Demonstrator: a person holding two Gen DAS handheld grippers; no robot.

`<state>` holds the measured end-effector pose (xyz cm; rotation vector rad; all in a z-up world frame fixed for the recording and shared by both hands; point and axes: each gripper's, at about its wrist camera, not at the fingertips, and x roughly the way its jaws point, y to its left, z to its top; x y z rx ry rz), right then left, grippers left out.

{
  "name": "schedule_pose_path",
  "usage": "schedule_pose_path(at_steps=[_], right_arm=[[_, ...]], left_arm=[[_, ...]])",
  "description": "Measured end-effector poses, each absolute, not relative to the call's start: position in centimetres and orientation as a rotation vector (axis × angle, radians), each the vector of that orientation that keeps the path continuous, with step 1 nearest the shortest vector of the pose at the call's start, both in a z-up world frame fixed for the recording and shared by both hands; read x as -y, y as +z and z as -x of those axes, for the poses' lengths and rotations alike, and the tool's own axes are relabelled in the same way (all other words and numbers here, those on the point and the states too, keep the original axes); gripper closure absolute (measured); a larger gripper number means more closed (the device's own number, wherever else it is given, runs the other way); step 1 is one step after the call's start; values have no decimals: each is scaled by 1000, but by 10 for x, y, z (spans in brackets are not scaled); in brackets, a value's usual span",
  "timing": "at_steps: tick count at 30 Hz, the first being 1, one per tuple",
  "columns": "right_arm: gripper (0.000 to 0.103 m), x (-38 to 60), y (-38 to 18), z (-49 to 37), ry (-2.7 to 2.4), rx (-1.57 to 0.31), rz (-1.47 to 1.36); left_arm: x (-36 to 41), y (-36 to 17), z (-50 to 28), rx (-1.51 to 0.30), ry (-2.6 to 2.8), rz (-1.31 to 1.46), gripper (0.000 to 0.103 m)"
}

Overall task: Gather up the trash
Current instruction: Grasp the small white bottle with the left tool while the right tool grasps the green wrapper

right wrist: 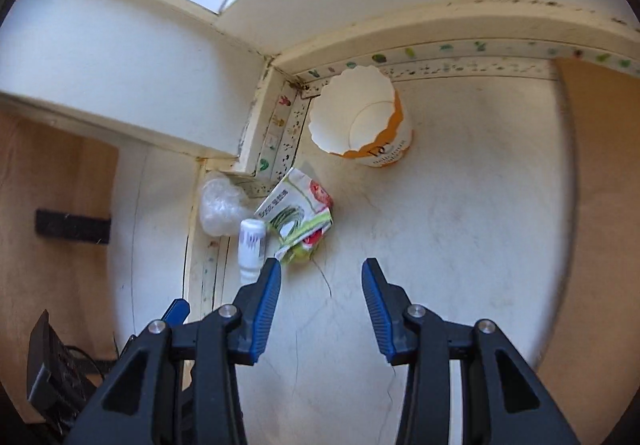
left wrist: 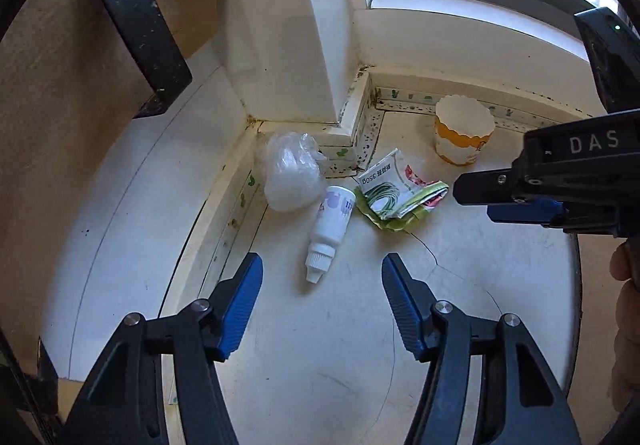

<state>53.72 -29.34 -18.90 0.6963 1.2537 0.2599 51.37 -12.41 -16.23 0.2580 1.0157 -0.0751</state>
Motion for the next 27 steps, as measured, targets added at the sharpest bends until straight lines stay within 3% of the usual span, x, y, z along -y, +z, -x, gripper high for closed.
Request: schedule_pose_path(at_steps=[8, 10, 11, 19, 21, 25, 27], right_arm=[[61, 274, -209, -567, 285, -1277, -712], [73, 267, -212, -570, 282, -1286, -698], [85, 265, -214, -572, 279, -1293, -685], [93, 285, -201, -559, 273, -1230, -694], [95, 290, -196, -552, 273, -1211, -697], [97, 305, -192, -535, 272, -1190, -720], [98, 312, -192, -526, 274, -1188, -740]], left_arm=[[118, -180, -540, -1034, -39, -250, 42], [115, -181, -544, -1042, -35, -240, 42], [114, -183, -546, -1047, -35, -231, 42], [108, -197, -568, -1102, -65, -142, 44], [108, -201, -571, -1118, -75, -122, 53], [113, -212, -576, -1127, -87, -126, 60], [116, -216, -576, -1135, -95, -133, 75]])
